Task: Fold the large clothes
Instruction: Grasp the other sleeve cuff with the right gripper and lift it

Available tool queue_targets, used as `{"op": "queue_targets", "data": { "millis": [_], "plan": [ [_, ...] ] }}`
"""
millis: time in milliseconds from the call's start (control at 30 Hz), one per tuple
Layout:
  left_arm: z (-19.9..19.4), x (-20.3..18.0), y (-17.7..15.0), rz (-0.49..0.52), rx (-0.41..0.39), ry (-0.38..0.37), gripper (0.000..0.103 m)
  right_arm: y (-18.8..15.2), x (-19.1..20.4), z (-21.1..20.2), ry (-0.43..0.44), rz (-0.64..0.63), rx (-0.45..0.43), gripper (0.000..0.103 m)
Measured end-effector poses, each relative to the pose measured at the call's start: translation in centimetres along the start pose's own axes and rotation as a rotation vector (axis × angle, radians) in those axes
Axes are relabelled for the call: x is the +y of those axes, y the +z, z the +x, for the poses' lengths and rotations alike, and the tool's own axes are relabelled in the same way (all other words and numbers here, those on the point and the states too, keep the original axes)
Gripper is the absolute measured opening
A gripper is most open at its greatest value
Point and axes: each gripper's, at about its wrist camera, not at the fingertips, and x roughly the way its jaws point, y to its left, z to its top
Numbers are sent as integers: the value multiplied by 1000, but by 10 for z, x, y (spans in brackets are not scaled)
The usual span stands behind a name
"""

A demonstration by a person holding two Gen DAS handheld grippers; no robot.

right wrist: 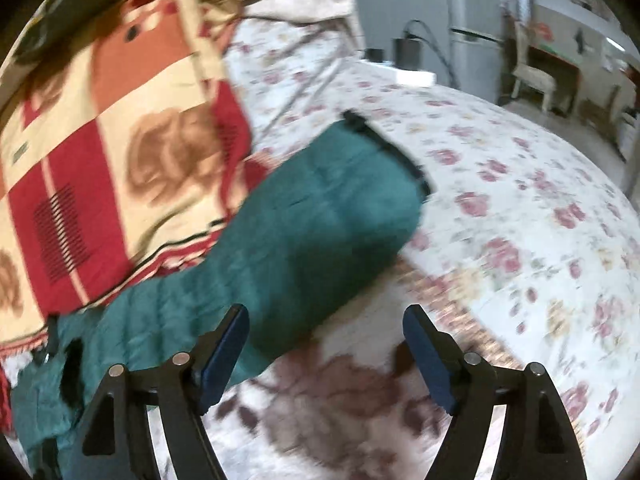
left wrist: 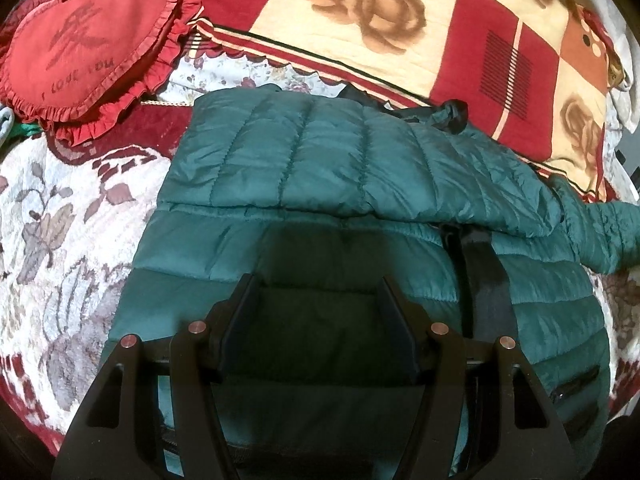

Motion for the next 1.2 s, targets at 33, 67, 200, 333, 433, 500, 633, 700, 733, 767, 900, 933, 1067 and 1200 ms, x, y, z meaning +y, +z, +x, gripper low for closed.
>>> {"op": "queue_targets", "data": {
  "millis": [33,67,200,333,433,500,633,700,733,767,900,933,1067,1200],
  "plan": [
    [1,-1,0,3,1,1,62,4,-5,5,2,16,4,77],
    [1,-1,0,4,2,1,62,9,-7,10,5,31,6,77],
    [0,1,0,3,6,-5,62,24,-8,22,-6,65,-19,77],
    [1,1,0,3,10,-7,62,35,3,39,-34,36,-12,77],
    [2,1,0,3,10,-4,62,35,24,38,-111,-90,-56,39],
    [2,1,0,3,9,-5,62,33,40,31,-101,-160,-97,21],
    [3,1,0,4,8,-9,62,24,79,6,-39,-297,-158,12],
    [2,2,0,-1,7,-17,62,22,96,-10,41,-314,-162,11],
    [1,3,0,-2,8,-21,62,22,107,-21,103,-318,-155,11],
    [0,4,0,-2,7,-26,62,21,117,-30,153,-325,-146,11],
    [-10,10,5,-19,-15,-37,62,6,175,-67,347,-415,-119,10],
    [-14,13,7,-26,-24,-38,62,1,191,-74,389,-439,-106,10],
    [-24,25,16,-57,-41,-45,62,-34,257,-87,559,-510,-19,10],
    [-31,38,21,-86,-51,-47,62,-86,316,-88,654,-590,60,10]
  ]
}}
